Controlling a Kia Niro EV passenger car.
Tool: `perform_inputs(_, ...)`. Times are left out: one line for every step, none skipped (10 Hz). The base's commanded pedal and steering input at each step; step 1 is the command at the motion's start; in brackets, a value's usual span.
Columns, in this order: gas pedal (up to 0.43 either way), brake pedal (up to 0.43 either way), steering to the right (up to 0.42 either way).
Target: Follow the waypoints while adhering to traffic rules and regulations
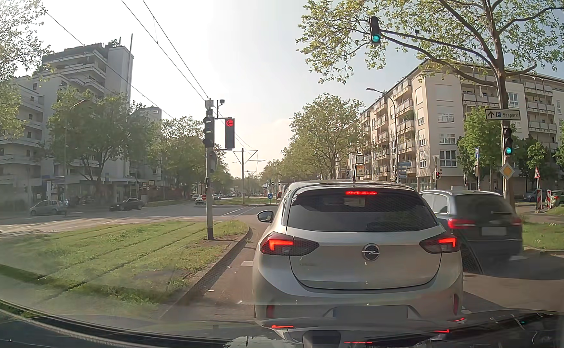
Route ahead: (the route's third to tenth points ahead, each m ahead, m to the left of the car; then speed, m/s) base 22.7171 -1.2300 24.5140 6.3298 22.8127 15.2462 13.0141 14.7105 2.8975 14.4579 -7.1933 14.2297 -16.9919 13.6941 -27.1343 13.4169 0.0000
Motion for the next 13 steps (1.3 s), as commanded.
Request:
perform_inputs(0.000, 0.256, 0.014)
perform_inputs(0.000, 0.262, 0.014)
perform_inputs(0.000, 0.262, 0.013)
perform_inputs(0.000, 0.262, 0.012)
perform_inputs(0.000, 0.262, 0.011)
perform_inputs(0.000, 0.262, 0.011)
perform_inputs(0.000, 0.262, 0.011)
perform_inputs(0.000, 0.262, 0.011)
perform_inputs(0.000, 0.256, 0.011)
perform_inputs(0.000, 0.262, 0.010)
perform_inputs(0.000, 0.256, 0.011)
perform_inputs(0.000, 0.256, 0.010)
perform_inputs(0.000, 0.262, 0.010)
